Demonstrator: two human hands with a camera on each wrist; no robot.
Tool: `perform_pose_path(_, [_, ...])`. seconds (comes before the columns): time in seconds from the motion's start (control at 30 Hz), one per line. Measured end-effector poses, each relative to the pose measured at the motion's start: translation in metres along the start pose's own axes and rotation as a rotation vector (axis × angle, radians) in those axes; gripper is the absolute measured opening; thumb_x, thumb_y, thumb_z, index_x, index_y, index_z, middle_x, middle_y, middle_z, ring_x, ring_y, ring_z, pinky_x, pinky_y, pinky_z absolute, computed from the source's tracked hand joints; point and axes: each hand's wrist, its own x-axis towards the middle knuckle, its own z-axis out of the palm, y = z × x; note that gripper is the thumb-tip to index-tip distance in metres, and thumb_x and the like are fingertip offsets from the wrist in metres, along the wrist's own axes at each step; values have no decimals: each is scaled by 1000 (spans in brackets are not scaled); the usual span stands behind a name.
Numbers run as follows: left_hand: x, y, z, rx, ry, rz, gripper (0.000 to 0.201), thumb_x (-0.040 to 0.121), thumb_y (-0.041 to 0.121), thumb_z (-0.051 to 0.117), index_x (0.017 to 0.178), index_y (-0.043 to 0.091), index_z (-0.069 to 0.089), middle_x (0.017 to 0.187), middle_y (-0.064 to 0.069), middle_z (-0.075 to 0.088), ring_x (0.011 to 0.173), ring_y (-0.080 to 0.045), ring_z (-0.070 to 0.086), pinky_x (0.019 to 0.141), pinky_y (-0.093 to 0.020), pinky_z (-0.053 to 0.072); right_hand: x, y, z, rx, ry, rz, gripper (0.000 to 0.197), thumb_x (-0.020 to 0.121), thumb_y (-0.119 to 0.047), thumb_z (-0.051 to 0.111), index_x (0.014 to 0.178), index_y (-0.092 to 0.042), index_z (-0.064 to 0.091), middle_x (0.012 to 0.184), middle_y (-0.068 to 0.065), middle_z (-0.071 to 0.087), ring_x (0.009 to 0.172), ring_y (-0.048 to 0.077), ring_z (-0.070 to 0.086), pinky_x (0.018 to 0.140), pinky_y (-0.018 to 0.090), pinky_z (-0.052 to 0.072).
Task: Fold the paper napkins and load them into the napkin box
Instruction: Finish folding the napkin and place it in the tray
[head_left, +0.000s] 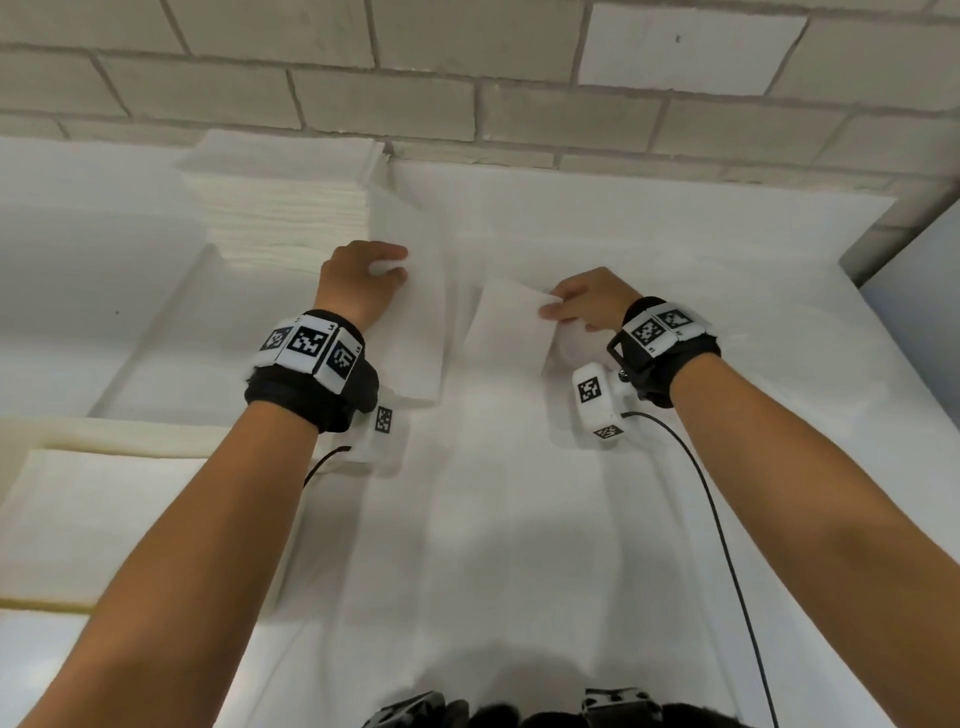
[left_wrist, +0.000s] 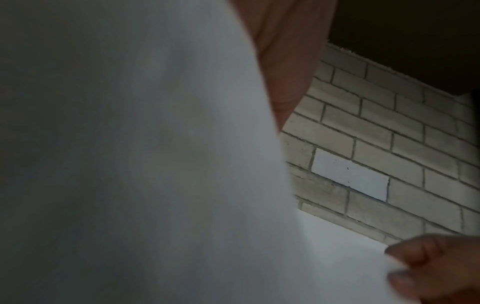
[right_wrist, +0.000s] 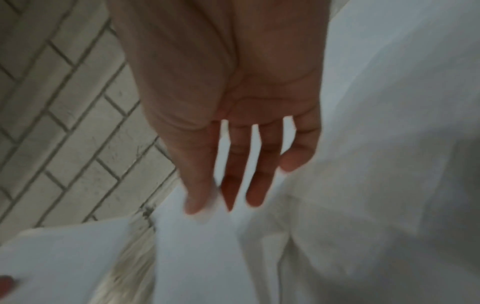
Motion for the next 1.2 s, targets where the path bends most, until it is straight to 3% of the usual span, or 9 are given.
perform_pose_path(0.2, [-6,5,7,1,-188,8,54,81,57,59,125,26,58,141,4,44,134,-15,37,104,-22,26,-25,-25,-23,354,-115,-217,11,84,-6,65,83,-17,65,73,-9,68,67,4,62,69,21,51])
perform_pose_path(0.3, [-9,6,9,-80,-295,10,51,78,49,67,124,31,55,141,6,41,133,-13,34,104,-23,27,-36,-45,-33,468,-191,-338,10,84,-6,65,84,-15,62,74,-7,66,72,8,60,69,24,54])
perform_pose_path(0.47, [-15,18,10,-395,-366,28,24,80,37,71,101,29,63,110,12,65,106,-7,59,96,-26,43,-47,-74,-39,634,-294,-442,11,84,-11,54,94,-15,55,81,-7,68,75,11,66,69,29,55])
perform_pose_path(0.67, [-14,30,0,-681,-257,55,9,81,21,70,89,16,73,91,-2,75,89,-19,70,83,-33,53,-36,-83,-30,467,16,-342,14,88,-11,63,78,-15,55,79,1,57,61,8,58,57,21,52])
perform_pose_path(0.8, [-10,25,-3,-652,-250,67,13,82,13,70,95,14,70,90,4,74,86,-14,69,82,-30,54,-34,-84,-14,431,-18,-313,14,87,-11,65,76,-14,56,75,2,56,57,7,58,56,21,52])
perform_pose_path(0.9, [4,15,-11,-497,-11,34,18,86,16,66,102,8,66,102,-4,65,94,-19,61,88,-28,51,-31,-84,-2,476,34,-255,10,91,-18,60,86,-10,57,76,3,62,63,12,64,55,24,54])
perform_pose_path(1.03, [20,-4,-34,-381,273,-15,46,89,17,53,131,1,46,130,-16,55,119,-30,53,102,-42,43,-8,-55,21,-58,-14,12,37,88,-30,63,114,-4,56,103,9,62,93,23,61,82,38,55])
perform_pose_path(1.1, [16,-9,-41,-449,317,29,43,89,8,45,131,17,37,119,-9,59,105,-23,60,97,-38,48,4,-35,39,-548,-89,100,67,79,-44,69,130,-6,47,129,11,53,115,30,54,97,41,47])
perform_pose_path(1.2, [10,-14,-42,-527,307,93,52,84,6,43,117,42,27,105,-7,63,81,-17,61,84,-36,53,11,-22,50,-680,-102,126,79,68,-45,78,129,-6,47,130,14,54,114,32,55,96,40,47])
